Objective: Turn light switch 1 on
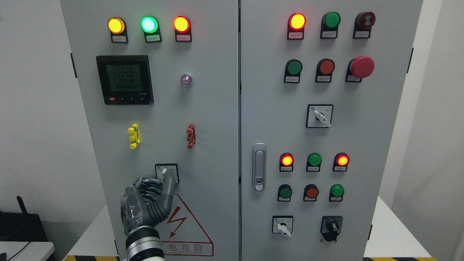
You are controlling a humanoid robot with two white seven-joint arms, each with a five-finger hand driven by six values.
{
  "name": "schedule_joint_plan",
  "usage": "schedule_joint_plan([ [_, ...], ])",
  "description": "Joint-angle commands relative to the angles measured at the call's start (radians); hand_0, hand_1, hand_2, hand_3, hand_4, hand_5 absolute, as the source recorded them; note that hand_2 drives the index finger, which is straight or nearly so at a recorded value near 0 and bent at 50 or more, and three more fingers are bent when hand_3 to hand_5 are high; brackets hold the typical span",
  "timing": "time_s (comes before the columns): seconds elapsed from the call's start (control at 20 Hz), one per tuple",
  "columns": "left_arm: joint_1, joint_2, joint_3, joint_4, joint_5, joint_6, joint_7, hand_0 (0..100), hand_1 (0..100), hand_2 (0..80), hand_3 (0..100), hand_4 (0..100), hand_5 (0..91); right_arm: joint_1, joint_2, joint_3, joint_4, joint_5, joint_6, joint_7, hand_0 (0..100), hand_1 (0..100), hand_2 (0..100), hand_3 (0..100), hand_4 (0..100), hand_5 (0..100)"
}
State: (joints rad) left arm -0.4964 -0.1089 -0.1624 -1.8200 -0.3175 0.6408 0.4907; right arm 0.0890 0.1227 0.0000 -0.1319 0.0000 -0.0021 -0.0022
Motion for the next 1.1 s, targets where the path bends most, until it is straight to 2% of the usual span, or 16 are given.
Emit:
schedule_joint_plan([
  [0.0, -0.002, 0.000, -0.003, 0.007, 0.000, 0.000, -0.001, 24, 42, 60.7, 80, 85, 79.0, 0.000, 0.000, 0.020, 0.000, -0.026, 0.001, 0.001, 12, 39, 0, 0, 0, 0],
  [0.9, -0.007, 0.002, -0.005, 0.007, 0.000, 0.011, -0.001, 28, 41, 61.4, 81, 85, 79.3, 0.000, 0.000, 0.020, 0.000, -0.026, 0.001, 0.001, 12, 39, 0, 0, 0, 0],
  [1.05, -0.007, 0.002, -0.003, 0.007, 0.000, 0.011, -0.015, 30, 40, 61.6, 81, 85, 79.3, 0.000, 0.000, 0.020, 0.000, -0.026, 0.001, 0.001, 12, 39, 0, 0, 0, 0],
])
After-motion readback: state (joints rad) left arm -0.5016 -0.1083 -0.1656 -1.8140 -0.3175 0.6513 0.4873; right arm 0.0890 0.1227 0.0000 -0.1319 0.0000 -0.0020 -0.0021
